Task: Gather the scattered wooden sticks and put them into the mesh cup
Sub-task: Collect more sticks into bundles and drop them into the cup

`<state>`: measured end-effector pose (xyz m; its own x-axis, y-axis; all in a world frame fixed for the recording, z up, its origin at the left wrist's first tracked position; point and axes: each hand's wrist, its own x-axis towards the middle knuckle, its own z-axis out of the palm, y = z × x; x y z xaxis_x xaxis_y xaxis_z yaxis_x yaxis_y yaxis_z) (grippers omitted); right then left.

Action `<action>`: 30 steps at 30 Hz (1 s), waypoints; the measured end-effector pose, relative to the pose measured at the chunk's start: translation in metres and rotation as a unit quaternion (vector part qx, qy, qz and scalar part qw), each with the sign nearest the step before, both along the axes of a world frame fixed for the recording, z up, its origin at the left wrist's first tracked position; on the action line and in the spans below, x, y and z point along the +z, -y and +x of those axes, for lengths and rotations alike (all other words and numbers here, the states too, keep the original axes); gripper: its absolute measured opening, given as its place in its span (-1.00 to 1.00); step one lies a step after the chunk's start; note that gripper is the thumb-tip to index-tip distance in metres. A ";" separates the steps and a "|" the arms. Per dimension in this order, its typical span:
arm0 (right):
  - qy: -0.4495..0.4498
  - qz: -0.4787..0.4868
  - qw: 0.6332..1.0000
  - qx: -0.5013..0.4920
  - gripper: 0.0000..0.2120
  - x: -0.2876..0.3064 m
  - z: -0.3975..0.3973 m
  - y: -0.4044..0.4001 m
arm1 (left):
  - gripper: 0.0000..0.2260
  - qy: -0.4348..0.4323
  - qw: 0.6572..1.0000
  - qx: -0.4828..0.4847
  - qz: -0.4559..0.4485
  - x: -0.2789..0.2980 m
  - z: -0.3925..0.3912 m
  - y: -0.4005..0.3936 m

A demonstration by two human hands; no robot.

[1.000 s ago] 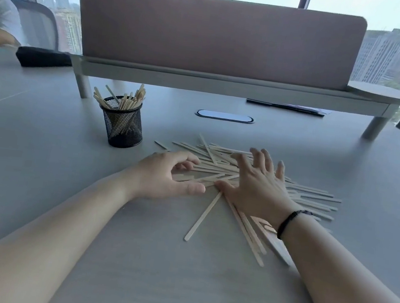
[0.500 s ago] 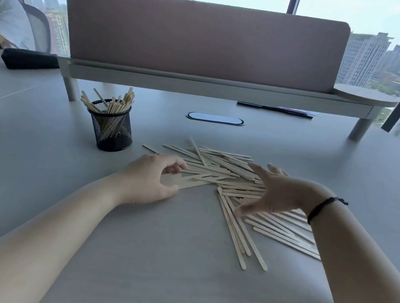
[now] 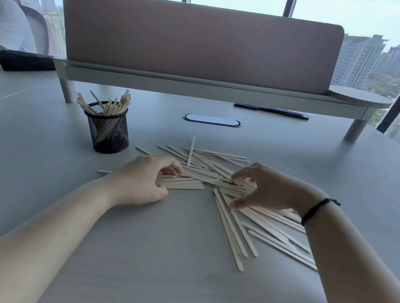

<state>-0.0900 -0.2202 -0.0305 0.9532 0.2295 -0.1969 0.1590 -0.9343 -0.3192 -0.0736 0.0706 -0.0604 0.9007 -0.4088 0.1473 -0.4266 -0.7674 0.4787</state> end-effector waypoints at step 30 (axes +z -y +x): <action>0.001 -0.003 1.000 -0.028 -0.47 0.010 -0.002 0.006 | -0.24 -0.009 1.000 0.000 0.020 -0.015 0.016 -0.013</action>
